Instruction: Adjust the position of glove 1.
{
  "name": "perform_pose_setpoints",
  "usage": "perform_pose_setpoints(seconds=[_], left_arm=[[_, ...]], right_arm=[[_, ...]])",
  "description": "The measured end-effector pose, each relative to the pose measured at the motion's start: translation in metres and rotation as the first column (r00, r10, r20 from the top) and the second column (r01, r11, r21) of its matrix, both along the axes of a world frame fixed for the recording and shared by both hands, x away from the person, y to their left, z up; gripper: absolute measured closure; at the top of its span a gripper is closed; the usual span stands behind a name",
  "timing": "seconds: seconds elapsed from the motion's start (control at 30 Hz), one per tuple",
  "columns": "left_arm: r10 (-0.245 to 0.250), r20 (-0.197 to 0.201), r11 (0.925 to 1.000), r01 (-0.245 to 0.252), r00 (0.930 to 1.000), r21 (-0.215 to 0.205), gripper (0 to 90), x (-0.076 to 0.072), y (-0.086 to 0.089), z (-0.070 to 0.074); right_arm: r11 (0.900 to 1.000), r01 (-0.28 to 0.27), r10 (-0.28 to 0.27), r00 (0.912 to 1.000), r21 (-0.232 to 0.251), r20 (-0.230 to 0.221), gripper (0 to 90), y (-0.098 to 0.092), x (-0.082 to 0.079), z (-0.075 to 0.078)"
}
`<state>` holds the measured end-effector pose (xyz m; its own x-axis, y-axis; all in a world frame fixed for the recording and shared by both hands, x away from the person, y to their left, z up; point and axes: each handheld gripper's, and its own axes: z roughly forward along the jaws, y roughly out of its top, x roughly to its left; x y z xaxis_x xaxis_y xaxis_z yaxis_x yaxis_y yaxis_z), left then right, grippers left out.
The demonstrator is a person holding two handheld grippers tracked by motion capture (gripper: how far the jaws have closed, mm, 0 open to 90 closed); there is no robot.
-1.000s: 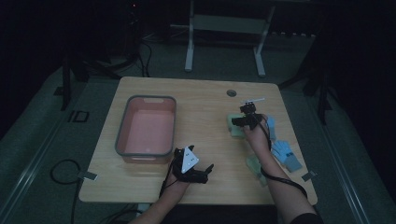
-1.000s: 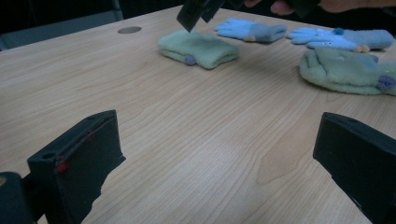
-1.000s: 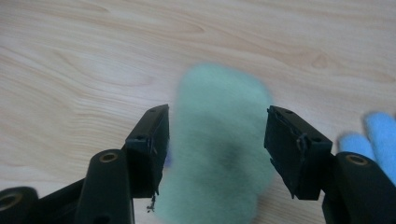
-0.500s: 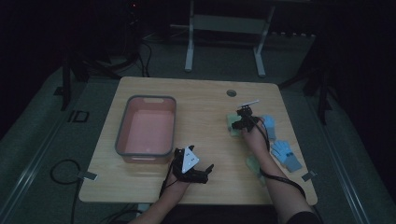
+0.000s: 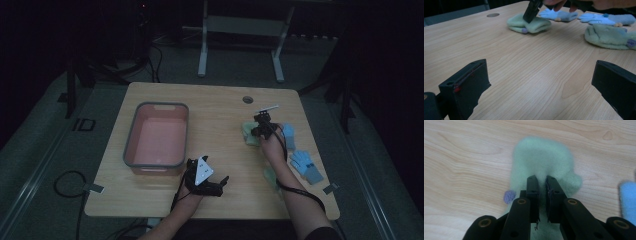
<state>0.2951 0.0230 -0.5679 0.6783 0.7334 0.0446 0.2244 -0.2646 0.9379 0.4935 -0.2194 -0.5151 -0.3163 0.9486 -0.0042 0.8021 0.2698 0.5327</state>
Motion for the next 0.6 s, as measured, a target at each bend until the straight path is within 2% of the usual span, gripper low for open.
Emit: perform_pose_setpoints(seconds=[0.2, 0.3, 0.47, 0.5, 0.6], left_arm=[[0.005, 0.007, 0.9999, -0.005, 1.0000, 0.013, 1.3, -0.001, -0.001, 0.000], [0.006, 0.002, 0.9999, -0.006, 1.0000, 0.008, 1.4, 0.000, -0.001, 0.000], [0.009, 0.004, 0.9999, -0.009, 0.9999, 0.011, 1.3, 0.000, -0.002, 0.000], [0.010, 0.005, 0.9998, -0.010, 0.9999, 0.014, 1.4, -0.001, -0.002, 0.000], [0.013, 0.010, 0.9998, -0.013, 0.9999, 0.015, 1.4, -0.001, -0.002, 0.000]], right_arm=[[1.000, -0.026, 0.026, 0.9992, 0.014, 0.029, 82.9, 0.003, -0.021, 0.024], [0.999, -0.045, 0.045, 0.9968, 0.000, 0.066, 83.2, 0.008, -0.038, 0.041], [0.995, -0.096, 0.094, 0.9844, 0.009, 0.149, 83.9, 0.019, -0.069, 0.071], [0.994, -0.110, 0.110, 0.9811, -0.009, 0.159, 84.0, 0.022, -0.075, 0.076], [0.991, -0.133, 0.132, 0.9722, -0.008, 0.193, 84.2, 0.029, -0.094, 0.086]])
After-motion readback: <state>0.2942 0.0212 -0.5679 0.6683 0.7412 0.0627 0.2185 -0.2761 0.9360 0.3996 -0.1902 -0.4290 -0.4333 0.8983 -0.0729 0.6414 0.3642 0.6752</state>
